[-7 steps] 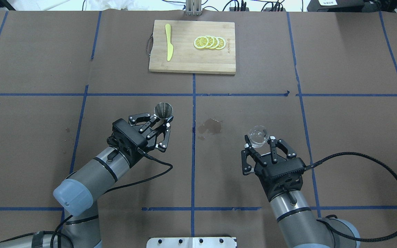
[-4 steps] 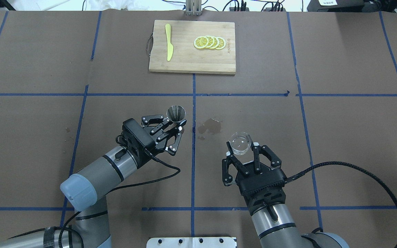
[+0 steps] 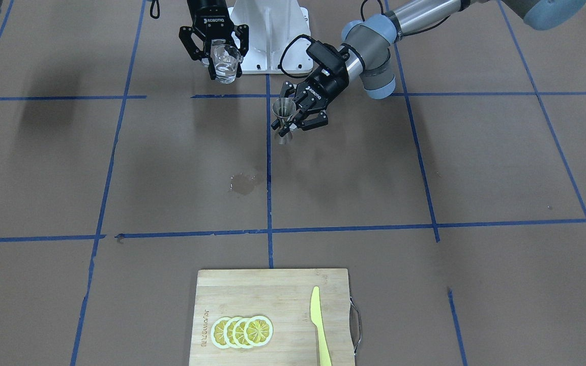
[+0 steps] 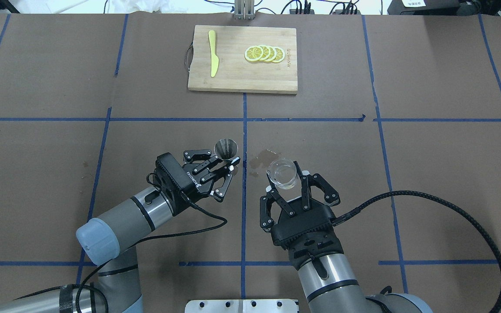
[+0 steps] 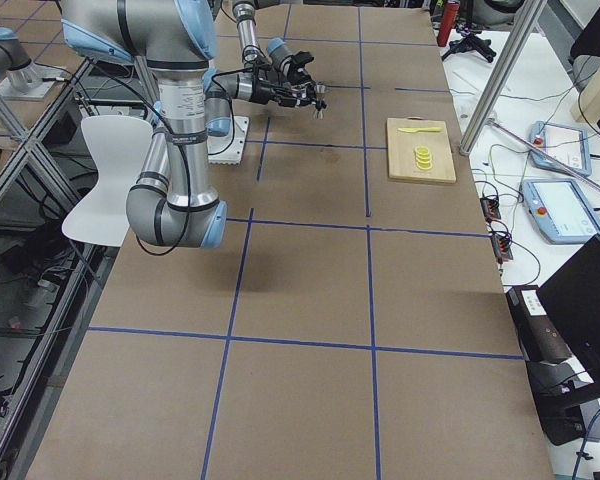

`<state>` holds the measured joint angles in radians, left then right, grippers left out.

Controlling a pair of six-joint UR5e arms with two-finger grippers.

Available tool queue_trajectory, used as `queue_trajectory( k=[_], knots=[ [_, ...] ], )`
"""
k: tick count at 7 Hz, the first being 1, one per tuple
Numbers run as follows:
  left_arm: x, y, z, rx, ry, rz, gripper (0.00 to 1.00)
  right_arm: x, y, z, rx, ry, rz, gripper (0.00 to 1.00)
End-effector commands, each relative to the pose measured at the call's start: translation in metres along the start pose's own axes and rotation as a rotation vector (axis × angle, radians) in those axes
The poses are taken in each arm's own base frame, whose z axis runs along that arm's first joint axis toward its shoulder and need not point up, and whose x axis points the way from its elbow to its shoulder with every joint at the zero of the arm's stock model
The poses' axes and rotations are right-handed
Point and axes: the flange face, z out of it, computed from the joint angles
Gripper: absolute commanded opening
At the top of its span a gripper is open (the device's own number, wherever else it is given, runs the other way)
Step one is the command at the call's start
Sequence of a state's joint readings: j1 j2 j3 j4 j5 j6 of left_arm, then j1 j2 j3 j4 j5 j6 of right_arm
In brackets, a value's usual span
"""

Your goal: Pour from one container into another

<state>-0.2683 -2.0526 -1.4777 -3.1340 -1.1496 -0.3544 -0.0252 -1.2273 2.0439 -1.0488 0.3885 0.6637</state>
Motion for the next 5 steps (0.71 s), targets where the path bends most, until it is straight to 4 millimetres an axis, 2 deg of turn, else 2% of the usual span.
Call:
queue_trajectory(
  k=[1,2,3,5],
  knots=[
    [0.010,-0.005,0.007,0.002,0.036,-0.007,0.00,-0.001,-0.021,0.021,-0.029,0.008,-0.039,0.00],
    [0.016,-0.010,0.013,0.008,0.052,-0.012,0.00,0.003,-0.025,0.033,-0.052,0.015,-0.065,0.00],
    [0.020,-0.006,0.023,0.002,0.050,-0.009,0.00,0.006,-0.029,0.039,-0.069,0.009,-0.085,0.00],
    [0.022,-0.004,0.028,-0.004,0.050,-0.007,0.00,0.003,-0.041,0.041,-0.065,0.008,-0.110,0.00]
  ],
)
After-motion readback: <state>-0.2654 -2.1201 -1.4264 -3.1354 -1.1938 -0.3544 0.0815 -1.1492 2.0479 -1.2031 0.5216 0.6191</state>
